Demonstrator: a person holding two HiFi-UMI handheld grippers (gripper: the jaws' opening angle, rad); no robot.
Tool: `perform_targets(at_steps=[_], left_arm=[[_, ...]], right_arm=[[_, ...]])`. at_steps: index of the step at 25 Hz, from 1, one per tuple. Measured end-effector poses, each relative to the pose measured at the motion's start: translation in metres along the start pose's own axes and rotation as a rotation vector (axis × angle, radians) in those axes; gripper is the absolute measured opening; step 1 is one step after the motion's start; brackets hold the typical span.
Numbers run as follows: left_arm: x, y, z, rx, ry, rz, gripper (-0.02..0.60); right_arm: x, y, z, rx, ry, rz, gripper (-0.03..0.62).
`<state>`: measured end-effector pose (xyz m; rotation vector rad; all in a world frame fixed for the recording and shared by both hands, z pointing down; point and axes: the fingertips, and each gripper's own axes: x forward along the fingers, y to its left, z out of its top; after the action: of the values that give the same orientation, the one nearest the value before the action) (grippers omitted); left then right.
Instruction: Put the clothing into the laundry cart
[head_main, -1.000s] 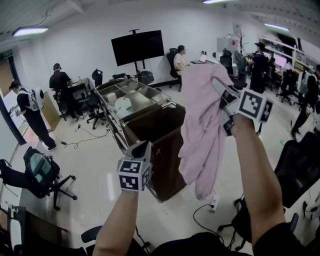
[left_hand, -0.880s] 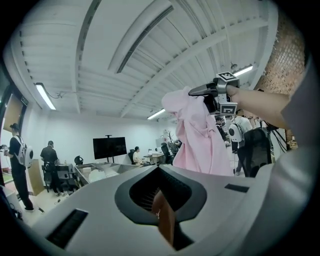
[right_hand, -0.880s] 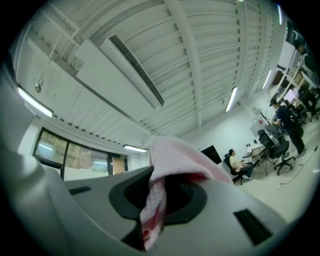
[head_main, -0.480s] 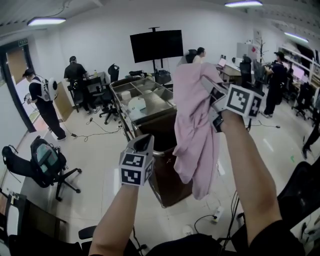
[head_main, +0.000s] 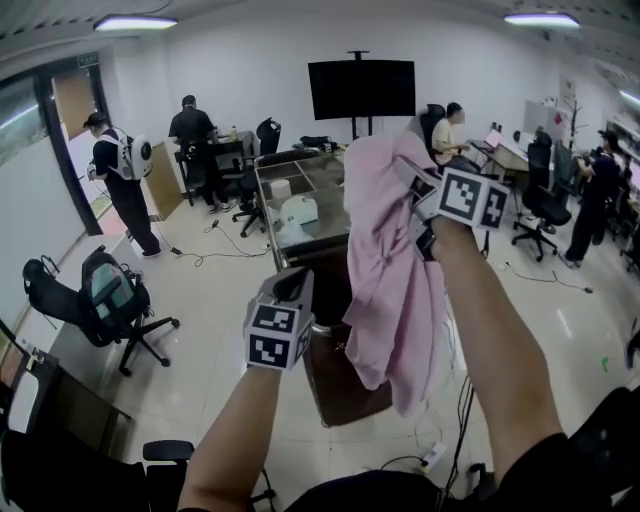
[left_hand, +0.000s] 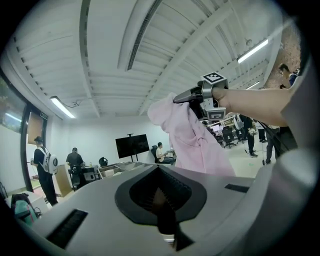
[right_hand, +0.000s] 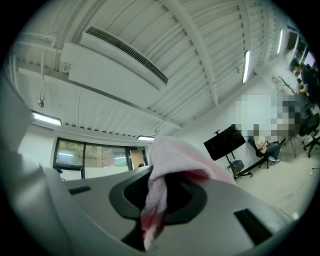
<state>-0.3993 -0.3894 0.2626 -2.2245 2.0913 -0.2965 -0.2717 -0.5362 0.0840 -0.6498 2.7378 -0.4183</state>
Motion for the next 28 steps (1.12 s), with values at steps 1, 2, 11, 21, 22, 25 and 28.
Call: perform_targets(at_steps=[1, 2, 11, 21, 22, 25, 28], left_arm=[[0.004, 0.001, 0.000, -0.002, 0.003, 0.012, 0.000], [0.009, 0.002, 0.001, -0.005, 0.006, 0.024, 0.000], [0.041, 0.014, -0.015, -0.017, 0.037, 0.113, 0.000], [0.068, 0.019, -0.021, -0.024, 0.054, 0.104, 0.000], [0.070, 0.019, -0.021, -0.027, 0.052, 0.099, 0.000], [0.075, 0.014, -0.020, -0.029, 0.052, 0.084, 0.000], [0.079, 0.007, -0.019, -0.033, 0.044, 0.067, 0.000]], right_arm=[[0.006, -0.007, -0.002, 0.008, 0.007, 0.007, 0.058], [0.013, -0.013, -0.004, 0.013, 0.015, 0.015, 0.060], [0.057, -0.060, -0.048, -0.016, 0.138, 0.042, 0.072], [0.065, -0.079, -0.078, -0.076, 0.233, 0.033, 0.108], [0.065, -0.081, -0.080, -0.082, 0.242, 0.028, 0.123], [0.062, -0.089, -0.091, -0.075, 0.284, 0.006, 0.235], [0.057, -0.104, -0.105, -0.053, 0.341, -0.029, 0.247]])
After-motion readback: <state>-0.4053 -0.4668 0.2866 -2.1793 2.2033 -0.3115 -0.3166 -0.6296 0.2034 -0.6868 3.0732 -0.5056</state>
